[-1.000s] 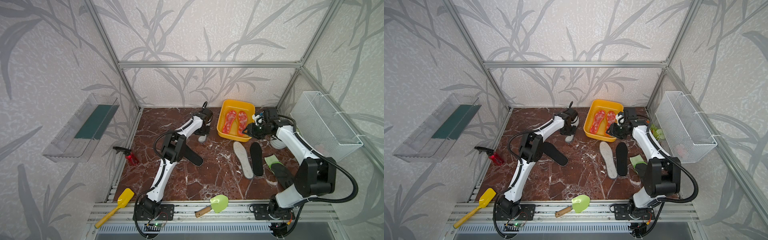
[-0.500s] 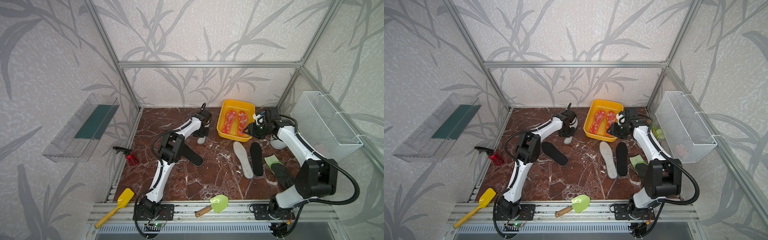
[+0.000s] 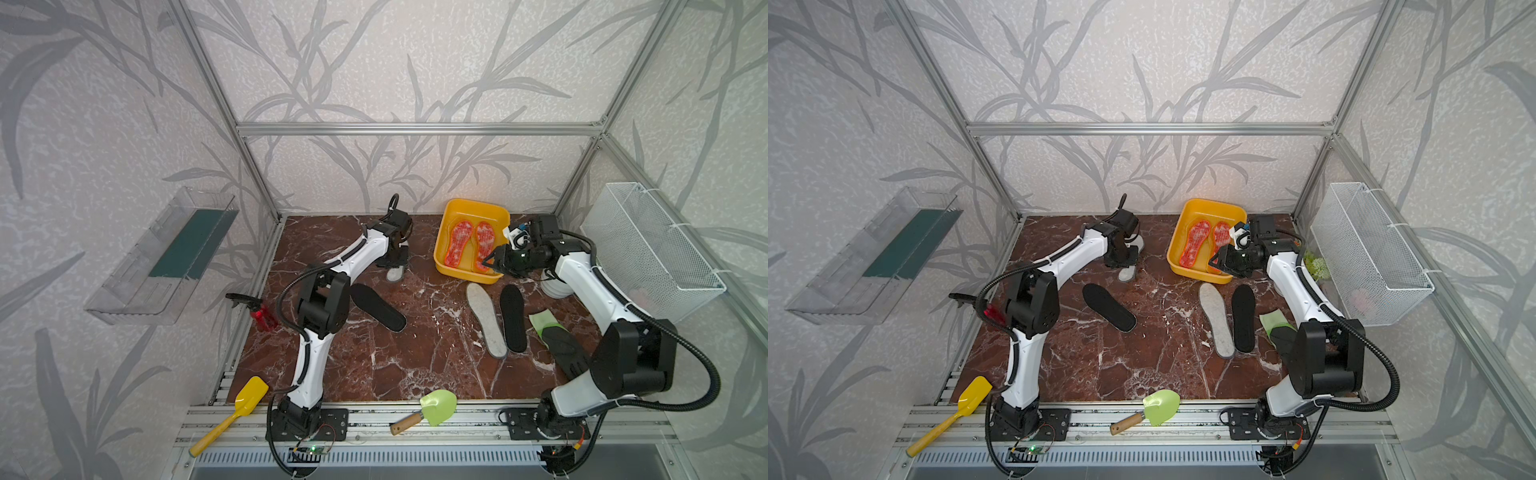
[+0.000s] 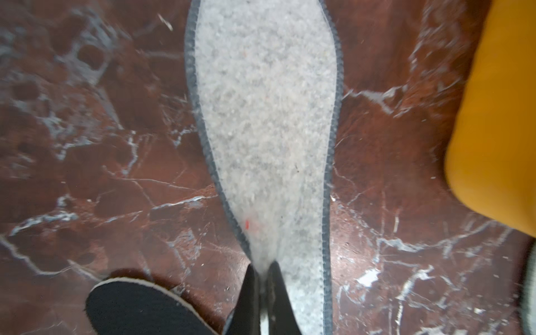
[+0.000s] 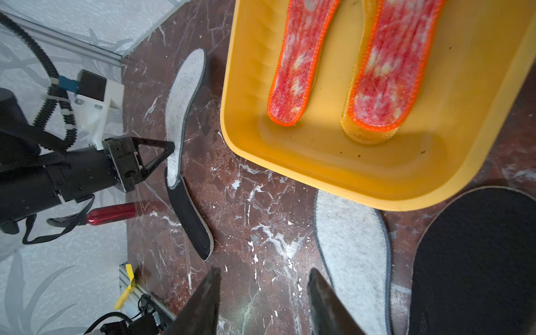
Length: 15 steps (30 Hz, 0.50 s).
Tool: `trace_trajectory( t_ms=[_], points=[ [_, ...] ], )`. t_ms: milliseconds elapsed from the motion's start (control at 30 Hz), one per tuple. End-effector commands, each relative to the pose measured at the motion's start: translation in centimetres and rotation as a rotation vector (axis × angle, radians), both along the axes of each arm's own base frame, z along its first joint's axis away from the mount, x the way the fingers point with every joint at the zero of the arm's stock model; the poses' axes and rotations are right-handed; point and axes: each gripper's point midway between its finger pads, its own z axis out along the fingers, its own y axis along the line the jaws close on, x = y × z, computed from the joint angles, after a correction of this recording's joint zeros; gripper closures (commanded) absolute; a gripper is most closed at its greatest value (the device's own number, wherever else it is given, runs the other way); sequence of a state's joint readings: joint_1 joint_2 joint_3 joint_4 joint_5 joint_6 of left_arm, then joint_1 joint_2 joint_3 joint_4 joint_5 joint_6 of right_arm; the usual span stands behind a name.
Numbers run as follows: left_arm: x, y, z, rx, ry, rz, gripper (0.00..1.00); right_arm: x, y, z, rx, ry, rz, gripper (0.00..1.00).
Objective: Put the insoles into the storage box
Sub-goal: Pick up the insole from the center of the board.
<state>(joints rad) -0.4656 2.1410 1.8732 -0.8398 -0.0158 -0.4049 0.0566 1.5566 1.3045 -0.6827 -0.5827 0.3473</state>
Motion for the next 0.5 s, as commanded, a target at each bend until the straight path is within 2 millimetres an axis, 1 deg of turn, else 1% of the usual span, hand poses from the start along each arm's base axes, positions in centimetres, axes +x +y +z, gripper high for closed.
trace_trajectory(
  t_ms=[0,133,233,300,367,467],
  points=[
    [0.7,-0.3,4.2,-0.062,-0.117,0.021,1.00,0.1,1.2,1.8,0.086,-0.026,0.047,0.51],
    [1.1,-1.5,7.9,-0.166,-0.230,-0.005,1.00,0.2,1.9,3.1,0.141,-0.039,0.071,0.51],
    [0.9,-3.7,11.1,-0.283,-0.339,-0.088,1.00,0.4,2.4,4.3,0.179,-0.057,0.086,0.50],
    [0.4,-5.3,12.5,-0.350,-0.382,-0.151,1.00,0.6,2.7,5.3,0.207,-0.073,0.087,0.51],
    [-0.1,-6.7,13.5,-0.381,-0.416,-0.207,1.00,0.9,3.2,6.4,0.243,-0.091,0.094,0.51],
    [-1.4,-9.4,14.3,-0.385,-0.465,-0.318,1.00,1.4,4.1,7.9,0.284,-0.131,0.102,0.51]
  ],
)
